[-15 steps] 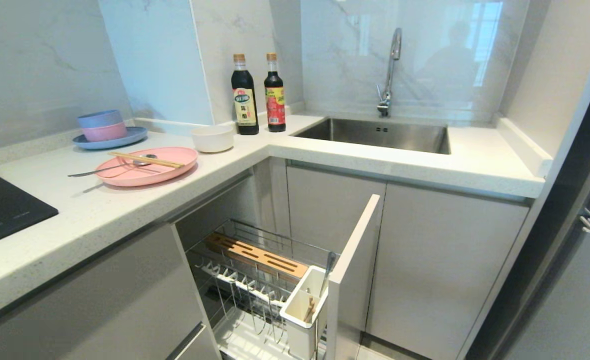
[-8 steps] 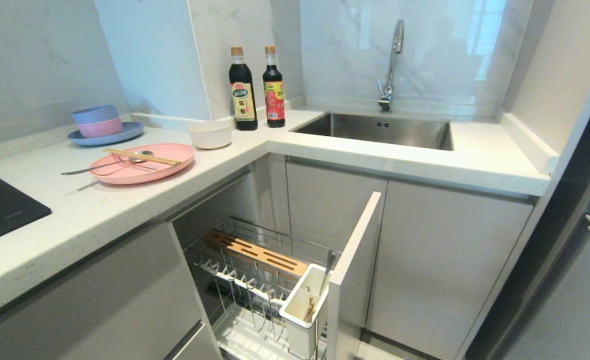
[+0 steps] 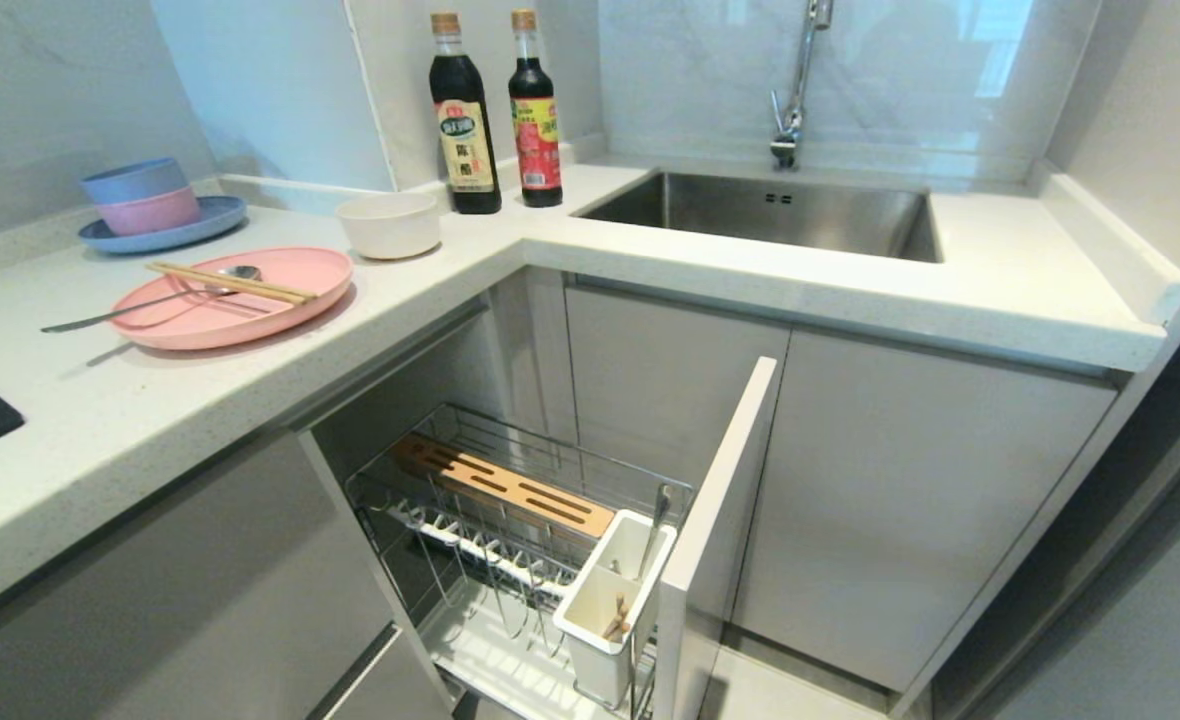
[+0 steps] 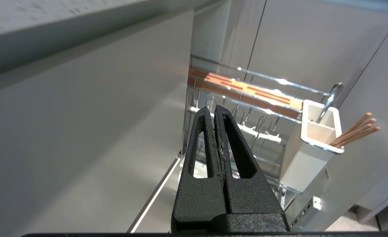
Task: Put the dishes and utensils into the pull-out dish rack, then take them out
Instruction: Pick up the chopsticks and place it in the cupboard
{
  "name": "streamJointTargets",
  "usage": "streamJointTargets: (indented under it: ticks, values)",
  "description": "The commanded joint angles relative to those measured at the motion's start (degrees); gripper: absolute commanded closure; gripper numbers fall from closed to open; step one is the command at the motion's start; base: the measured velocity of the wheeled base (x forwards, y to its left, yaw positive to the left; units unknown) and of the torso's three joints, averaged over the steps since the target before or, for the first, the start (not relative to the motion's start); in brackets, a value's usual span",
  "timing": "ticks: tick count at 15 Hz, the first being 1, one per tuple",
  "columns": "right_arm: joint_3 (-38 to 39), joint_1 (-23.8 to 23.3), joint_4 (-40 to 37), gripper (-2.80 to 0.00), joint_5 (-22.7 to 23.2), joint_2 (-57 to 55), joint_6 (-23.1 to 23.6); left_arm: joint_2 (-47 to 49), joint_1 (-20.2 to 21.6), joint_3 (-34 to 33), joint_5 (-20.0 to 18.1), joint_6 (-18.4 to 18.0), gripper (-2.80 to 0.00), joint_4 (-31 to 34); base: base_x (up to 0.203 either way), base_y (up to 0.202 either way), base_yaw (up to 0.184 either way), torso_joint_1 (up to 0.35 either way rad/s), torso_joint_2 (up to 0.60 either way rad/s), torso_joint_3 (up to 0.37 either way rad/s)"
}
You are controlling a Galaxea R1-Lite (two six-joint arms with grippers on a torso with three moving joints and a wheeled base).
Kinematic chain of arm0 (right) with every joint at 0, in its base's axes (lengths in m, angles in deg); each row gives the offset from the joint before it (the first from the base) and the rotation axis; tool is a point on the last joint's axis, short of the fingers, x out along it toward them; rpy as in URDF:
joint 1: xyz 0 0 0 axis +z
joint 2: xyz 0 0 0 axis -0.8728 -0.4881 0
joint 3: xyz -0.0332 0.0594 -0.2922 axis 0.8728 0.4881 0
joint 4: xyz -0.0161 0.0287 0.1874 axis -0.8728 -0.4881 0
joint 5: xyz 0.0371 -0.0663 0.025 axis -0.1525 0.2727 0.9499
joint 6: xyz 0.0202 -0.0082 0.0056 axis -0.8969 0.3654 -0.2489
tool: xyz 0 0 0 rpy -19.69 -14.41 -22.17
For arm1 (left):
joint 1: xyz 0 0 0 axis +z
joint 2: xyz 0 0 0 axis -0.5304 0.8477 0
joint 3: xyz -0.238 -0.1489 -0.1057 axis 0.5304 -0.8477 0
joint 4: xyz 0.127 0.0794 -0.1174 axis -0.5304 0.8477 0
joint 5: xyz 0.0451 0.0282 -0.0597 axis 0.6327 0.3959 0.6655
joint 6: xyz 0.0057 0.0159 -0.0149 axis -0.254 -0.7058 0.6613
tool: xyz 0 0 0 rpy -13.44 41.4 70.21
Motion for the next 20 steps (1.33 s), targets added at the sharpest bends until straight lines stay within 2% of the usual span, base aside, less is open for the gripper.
streamJointTargets:
  ticks: [1,20]
  values:
    - [0.09,0.01,0.00,0.00,0.01,0.00,-0.01,0.09,0.02,-1.49,0.01,0.03,0.00,-0.05,0.000,0.000,0.000,0.002,0.00,-0.195]
    - [0.09,0.01,0.00,0.00,0.01,0.00,-0.01,0.09,-0.06,-1.49,0.01,0.03,0.00,-0.05,0.000,0.000,0.000,0.004,0.00,-0.200]
